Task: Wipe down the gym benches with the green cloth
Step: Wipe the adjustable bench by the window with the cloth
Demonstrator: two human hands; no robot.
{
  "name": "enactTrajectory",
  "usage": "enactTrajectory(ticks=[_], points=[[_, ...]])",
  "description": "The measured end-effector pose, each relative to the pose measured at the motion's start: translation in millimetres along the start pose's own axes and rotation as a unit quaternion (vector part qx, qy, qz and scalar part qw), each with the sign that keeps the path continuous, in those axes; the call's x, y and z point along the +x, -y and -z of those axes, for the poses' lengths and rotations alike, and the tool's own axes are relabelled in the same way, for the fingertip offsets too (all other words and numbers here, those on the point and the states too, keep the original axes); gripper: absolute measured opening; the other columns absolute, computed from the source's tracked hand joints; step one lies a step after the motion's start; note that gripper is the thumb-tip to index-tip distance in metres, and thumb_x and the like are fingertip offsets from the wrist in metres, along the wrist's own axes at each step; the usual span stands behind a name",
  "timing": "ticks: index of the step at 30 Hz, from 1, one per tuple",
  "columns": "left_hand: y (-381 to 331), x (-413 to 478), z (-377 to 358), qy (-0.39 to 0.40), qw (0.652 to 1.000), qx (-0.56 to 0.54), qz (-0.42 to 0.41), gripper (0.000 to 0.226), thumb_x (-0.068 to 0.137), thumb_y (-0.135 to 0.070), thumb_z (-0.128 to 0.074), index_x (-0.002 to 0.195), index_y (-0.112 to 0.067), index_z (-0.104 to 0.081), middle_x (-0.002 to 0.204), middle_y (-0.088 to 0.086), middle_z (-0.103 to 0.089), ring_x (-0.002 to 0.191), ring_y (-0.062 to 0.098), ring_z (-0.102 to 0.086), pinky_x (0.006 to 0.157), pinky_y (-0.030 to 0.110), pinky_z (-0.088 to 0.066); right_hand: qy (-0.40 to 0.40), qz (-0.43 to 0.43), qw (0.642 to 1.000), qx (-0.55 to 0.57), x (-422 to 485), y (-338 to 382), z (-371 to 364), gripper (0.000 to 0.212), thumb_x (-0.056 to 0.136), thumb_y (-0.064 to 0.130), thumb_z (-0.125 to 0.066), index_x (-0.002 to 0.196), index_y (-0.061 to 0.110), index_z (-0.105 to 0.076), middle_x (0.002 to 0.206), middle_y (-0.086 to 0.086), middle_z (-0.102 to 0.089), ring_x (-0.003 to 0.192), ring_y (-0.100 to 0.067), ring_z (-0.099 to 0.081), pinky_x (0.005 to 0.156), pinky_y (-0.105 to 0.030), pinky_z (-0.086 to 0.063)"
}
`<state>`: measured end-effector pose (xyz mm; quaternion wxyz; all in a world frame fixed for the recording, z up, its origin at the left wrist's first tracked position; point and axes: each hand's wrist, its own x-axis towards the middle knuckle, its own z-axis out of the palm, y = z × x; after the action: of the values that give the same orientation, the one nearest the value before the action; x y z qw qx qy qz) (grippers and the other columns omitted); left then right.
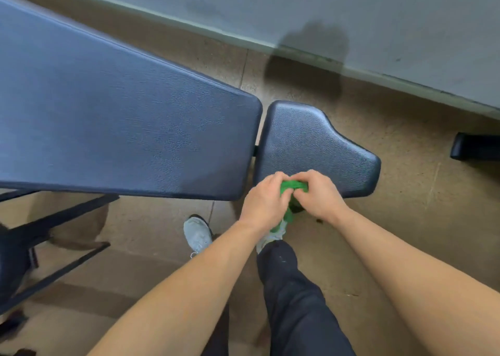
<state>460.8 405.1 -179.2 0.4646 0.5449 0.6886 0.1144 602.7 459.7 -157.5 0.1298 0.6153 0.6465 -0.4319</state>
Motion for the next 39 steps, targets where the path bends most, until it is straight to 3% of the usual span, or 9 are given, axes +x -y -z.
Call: enactTrajectory(ticks=[5,7,11,18,22,26,33,37,39], points=[[3.6,-37.7,134.0,-0.104,0.972,-0.174,0.12,0.023,0.08,-0.047,-0.073,0.092,-0.029,-0.068,0.084,-0.011,-0.071,0.083,0.007,-0.065,0.078,0.026,-0.05,0.052,-0.013,0.971,0.232,-15.4,120.1,19.4,0.024,0.081,0.035,-0.062,0.088,0.016,-0.076,0.085,-0.006,-0.075,0.082,-0.013,-0.067,0.088,-0.041,-0.054],[9.7,-59.9,195.7,-0.093,0.971,-0.182,0.128,0.026,0.075,-0.049,-0.078,0.089,-0.029,-0.071,0.083,-0.014,-0.071,0.081,0.002,-0.064,0.075,0.02,-0.048,0.107,-0.009,0.952,0.286,-27.9,169.6,23.8,0.043,0.072,0.043,-0.064,0.088,0.004,-0.074,0.088,-0.016,-0.075,0.08,-0.018,-0.067,0.089,-0.05,-0.054],[25.1,-109.2,311.8,-0.028,0.976,-0.163,0.141,0.038,0.064,-0.054,-0.084,0.091,-0.034,-0.069,0.088,-0.014,-0.072,0.086,0.002,-0.066,0.077,0.022,-0.049,0.165,0.05,0.928,0.332,-56.3,264.7,39.0,0.037,0.081,0.03,-0.065,0.088,-0.005,-0.072,0.083,-0.012,-0.069,0.078,-0.02,-0.06,0.079,-0.039,-0.047],[50.7,-182.5,459.4,-0.113,0.956,-0.223,0.152,0.043,0.074,-0.015,-0.082,0.108,-0.03,-0.06,0.104,-0.001,-0.069,0.081,0.009,-0.065,0.072,0.021,-0.05,0.116,0.101,0.908,0.389,-91.0,410.8,74.4,0.01,0.08,0.013,-0.064,0.086,0.007,-0.068,0.078,-0.01,-0.064,0.073,-0.021,-0.058,0.067,-0.03,-0.047],[53.6,-200.4,523.8,-0.243,0.927,-0.234,0.167,0.028,0.077,-0.009,-0.078,0.097,-0.026,-0.067,0.086,0.0,-0.068,0.067,0.003,-0.06,0.062,0.018,-0.045,0.113,0.197,0.961,0.16,-84.1,470.0,100.5,0.02,0.08,0.008,-0.071,0.096,0.021,-0.069,0.076,0.007,-0.067,0.065,-0.008,-0.058,0.067,-0.023,-0.047],[47.4,-197.3,575.4,-0.369,0.902,-0.12,0.189,0.017,0.074,-0.016,-0.073,0.084,-0.03,-0.072,0.086,-0.006,-0.067,0.08,0.009,-0.06,0.069,0.016,-0.043,0.112,0.286,0.95,-0.051,-78.6,548.9,117.1,0.028,0.078,0.02,-0.071,0.103,0.031,-0.066,0.088,0.008,-0.067,0.08,-0.013,-0.062,0.072,-0.022,-0.043],[75.7,-209.6,656.7,-0.545,0.806,-0.055,0.225,0.013,0.084,-0.023,-0.063,0.092,-0.033,-0.067,0.101,-0.01,-0.068,0.098,0.018,-0.062,0.087,0.035,-0.047,0.001,0.358,0.934,0.004,-69.6,687.5,114.6,0.02,0.083,0.023,-0.065,0.102,0.026,-0.071,0.075,0.014,-0.061,0.077,-0.015,-0.062,0.068,-0.026,-0.046],[112.1,-217.6,685.7,-0.632,0.715,0.017,0.3,0.015,0.085,-0.028,-0.054,0.096,-0.029,-0.063,0.101,-0.007,-0.067,0.098,0.025,-0.059,0.091,0.042,-0.043,-0.063,0.46,0.886,-0.007,-60.2,767.5,79.7,0.032,0.085,0.027,-0.063,0.116,0.026,-0.068,0.106,0.003,-0.06,0.104,-0.021,-0.059,0.088,-0.031,-0.046],[139.0,-217.6,688.9,-0.622,0.72,-0.014,0.308,0.021,0.085,-0.028,-0.049,0.101,-0.024,-0.061,0.104,-0.002,-0.066,0.101,0.028,-0.059,0.091,0.043,-0.044,-0.073,0.5,0.86,-0.074,-48.2,794.9,55.3,0.048,0.089,0.034,-0.057,0.138,0.03,-0.054,0.135,-0.001,-0.053,0.122,-0.026,-0.049,0.1,-0.037,-0.043]])
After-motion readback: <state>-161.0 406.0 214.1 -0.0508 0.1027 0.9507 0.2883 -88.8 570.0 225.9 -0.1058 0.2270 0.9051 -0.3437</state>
